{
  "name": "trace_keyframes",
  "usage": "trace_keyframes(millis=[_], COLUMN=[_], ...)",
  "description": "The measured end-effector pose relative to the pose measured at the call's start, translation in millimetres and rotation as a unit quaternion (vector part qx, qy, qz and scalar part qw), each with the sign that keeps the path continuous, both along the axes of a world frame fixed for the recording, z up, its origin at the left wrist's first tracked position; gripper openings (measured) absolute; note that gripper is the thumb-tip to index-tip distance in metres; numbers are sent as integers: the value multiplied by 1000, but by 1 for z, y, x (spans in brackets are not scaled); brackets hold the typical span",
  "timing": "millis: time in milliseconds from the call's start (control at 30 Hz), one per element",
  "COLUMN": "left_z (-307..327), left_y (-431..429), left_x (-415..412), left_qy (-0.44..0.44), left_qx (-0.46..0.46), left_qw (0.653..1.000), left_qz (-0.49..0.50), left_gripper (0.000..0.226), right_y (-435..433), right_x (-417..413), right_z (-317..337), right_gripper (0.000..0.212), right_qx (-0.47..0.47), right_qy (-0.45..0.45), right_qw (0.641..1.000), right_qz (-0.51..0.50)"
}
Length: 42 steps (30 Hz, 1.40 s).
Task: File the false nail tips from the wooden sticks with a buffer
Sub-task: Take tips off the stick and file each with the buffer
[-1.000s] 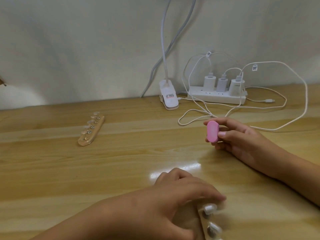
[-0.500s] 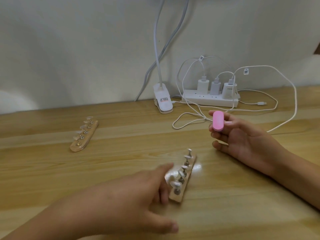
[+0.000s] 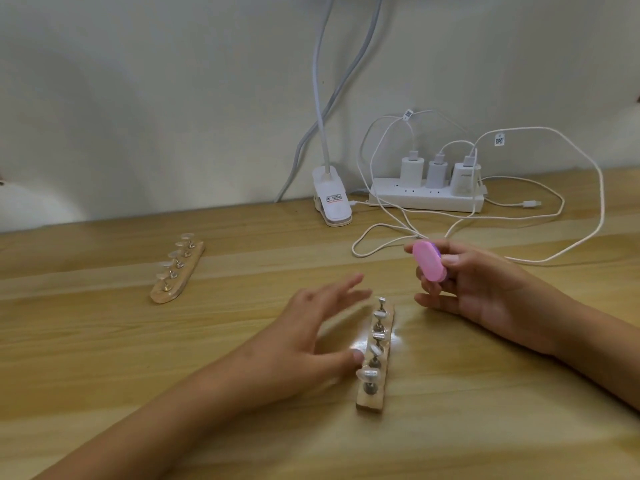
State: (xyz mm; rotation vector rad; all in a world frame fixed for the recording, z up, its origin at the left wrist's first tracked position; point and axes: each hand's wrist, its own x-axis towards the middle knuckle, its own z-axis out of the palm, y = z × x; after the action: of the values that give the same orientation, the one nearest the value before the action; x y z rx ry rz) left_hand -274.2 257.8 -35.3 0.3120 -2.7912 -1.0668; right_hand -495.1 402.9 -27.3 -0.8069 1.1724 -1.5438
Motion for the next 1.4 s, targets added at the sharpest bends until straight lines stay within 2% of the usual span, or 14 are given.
trace_keyframes(millis=[133,267,467,600,767,967,1033,1100,1167,1233,1300,1400], left_z=[2,3,0,-1,0,3,4,1,-3,-5,-7,-8], left_y=[13,23,27,31,34,40,45,51,54,53,51,49], left_x=[3,7,3,-1,-7,-12,-14,-15,-15,-15,-14,-12], left_qy=[-4,16,55,50,47,33,55,104,146,163,166,170], left_qx=[-8,21,23,22,41,141,190,241,263,267,263,265], left_qw=[1000,999,998,998,998,987,975,955,940,936,937,937], left_qz=[-23,-32,16,5,27,75,101,139,163,162,158,150], left_gripper=[79,62,25,18,9,9,9,9,13,13,14,16], right_y=[-2,-3,6,7,10,10,10,10,9,8,10,16], right_x=[7,14,20,21,19,22,22,22,25,30,39,51], right_z=[2,2,-2,0,0,1,3,5,5,2,-3,-5], right_gripper=[34,29,44,51,63,51,57,53,36,19,18,29], right_qx=[15,20,5,10,1,-4,-16,-27,-35,-50,-71,-131], right_qy=[7,20,-88,-143,-160,-173,-181,-183,-161,-76,58,219], right_qw=[1000,999,996,987,982,983,981,981,986,995,993,962], right_qz=[-18,-25,29,73,101,69,63,49,13,-37,-72,-97])
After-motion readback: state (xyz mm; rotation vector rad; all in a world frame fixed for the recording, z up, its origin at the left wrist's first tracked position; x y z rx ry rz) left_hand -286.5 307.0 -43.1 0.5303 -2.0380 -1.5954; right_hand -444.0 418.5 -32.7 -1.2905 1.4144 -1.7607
